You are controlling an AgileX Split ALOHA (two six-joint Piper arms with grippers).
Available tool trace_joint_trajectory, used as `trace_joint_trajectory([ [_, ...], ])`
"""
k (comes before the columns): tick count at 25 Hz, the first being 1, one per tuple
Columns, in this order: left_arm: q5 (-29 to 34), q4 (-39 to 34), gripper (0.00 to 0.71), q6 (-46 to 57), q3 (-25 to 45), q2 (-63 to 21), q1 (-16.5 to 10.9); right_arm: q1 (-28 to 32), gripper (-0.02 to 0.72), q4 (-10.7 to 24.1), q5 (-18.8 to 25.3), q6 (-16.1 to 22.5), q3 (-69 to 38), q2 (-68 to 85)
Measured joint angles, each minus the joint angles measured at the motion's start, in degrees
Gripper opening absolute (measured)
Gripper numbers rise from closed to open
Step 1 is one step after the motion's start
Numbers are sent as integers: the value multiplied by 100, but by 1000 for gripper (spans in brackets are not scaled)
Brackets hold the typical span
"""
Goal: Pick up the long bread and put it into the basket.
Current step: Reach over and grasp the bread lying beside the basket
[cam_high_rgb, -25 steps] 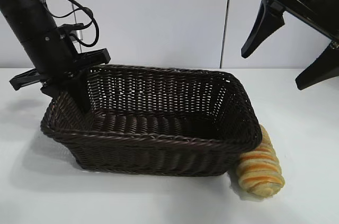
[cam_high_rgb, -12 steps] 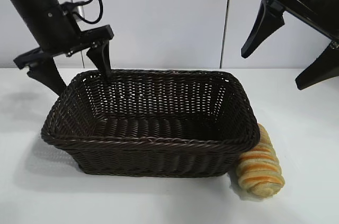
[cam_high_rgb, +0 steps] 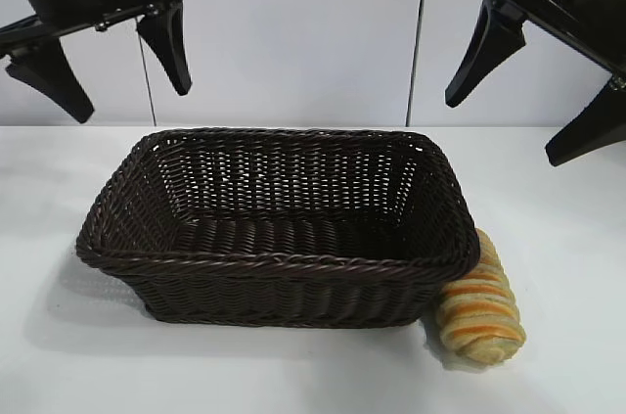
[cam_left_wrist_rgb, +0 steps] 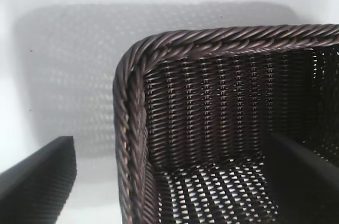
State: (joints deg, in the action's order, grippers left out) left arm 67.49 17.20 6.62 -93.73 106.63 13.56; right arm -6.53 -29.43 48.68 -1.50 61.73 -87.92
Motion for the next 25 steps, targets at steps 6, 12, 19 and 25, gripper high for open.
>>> trace_joint_trajectory([
  [6, 133, -185, 694, 41, 0, -397, 0, 0, 661, 7, 0, 0, 0, 0],
  [12, 286, -374, 694, 52, 0, -521, 0, 0, 661, 7, 0, 0, 0, 0],
  [19, 266, -639, 694, 60, 563, -715, 0, 0, 661, 7, 0, 0, 0, 0],
  [25, -308, -221, 694, 268, 1170, -838, 0, 0, 661, 13, 0, 0, 0, 0],
])
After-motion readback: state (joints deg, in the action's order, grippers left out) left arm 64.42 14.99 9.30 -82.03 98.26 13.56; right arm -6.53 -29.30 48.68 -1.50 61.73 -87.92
